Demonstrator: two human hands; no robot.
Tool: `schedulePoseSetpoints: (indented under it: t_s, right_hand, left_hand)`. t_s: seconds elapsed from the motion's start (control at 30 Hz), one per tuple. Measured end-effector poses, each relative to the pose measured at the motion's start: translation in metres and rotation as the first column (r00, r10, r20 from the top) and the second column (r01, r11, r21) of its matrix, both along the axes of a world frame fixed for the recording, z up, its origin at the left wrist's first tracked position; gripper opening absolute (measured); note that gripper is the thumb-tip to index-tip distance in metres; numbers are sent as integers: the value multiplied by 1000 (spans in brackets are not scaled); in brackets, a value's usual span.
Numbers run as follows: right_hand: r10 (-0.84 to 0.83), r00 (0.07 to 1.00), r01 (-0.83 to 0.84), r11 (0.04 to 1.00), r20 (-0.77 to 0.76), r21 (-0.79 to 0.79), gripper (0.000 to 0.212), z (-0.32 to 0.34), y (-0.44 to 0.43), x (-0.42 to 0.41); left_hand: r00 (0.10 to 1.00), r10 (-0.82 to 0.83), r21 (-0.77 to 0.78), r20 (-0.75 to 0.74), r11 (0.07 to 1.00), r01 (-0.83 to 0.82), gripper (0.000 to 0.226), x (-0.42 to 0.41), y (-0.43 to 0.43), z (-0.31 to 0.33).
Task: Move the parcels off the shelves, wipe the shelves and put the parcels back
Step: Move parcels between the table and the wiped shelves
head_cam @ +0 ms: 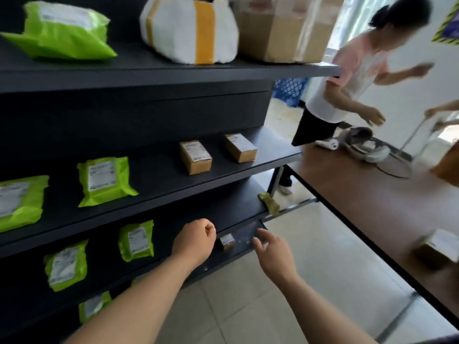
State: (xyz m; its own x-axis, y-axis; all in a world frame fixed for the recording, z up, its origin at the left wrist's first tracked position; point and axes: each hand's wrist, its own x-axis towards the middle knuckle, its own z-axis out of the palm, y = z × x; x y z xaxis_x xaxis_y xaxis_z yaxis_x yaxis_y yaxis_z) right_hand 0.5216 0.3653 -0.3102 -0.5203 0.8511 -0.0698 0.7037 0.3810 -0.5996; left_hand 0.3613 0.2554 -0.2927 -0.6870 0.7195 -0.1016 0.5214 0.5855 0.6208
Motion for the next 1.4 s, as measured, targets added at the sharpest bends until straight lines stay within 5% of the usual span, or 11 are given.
schedulePoseSetpoints:
  t_s: [0.43, 0.8, 1.13, 1.4]
  right_hand:
    - [-411, 911, 411, 912, -34, 0, 40, 38, 78, 126]
    - [-715, 689, 719, 695, -116, -14, 38, 67, 133, 181]
    - [-869, 478, 870, 489, -128, -67, 39, 61, 155, 263]
    - [-890, 442, 889, 451, -107, -79, 40, 49, 213, 348]
  left_hand:
    - [934, -356, 27, -22, 934, 357, 22, 79, 141, 40]
    - [757, -650, 79, -66, 753, 653, 19, 138, 270, 74]
    - [617, -787, 82, -34, 613, 786, 20, 224, 336, 69]
    - [613, -790, 62, -21, 611, 789, 18, 310, 398, 55]
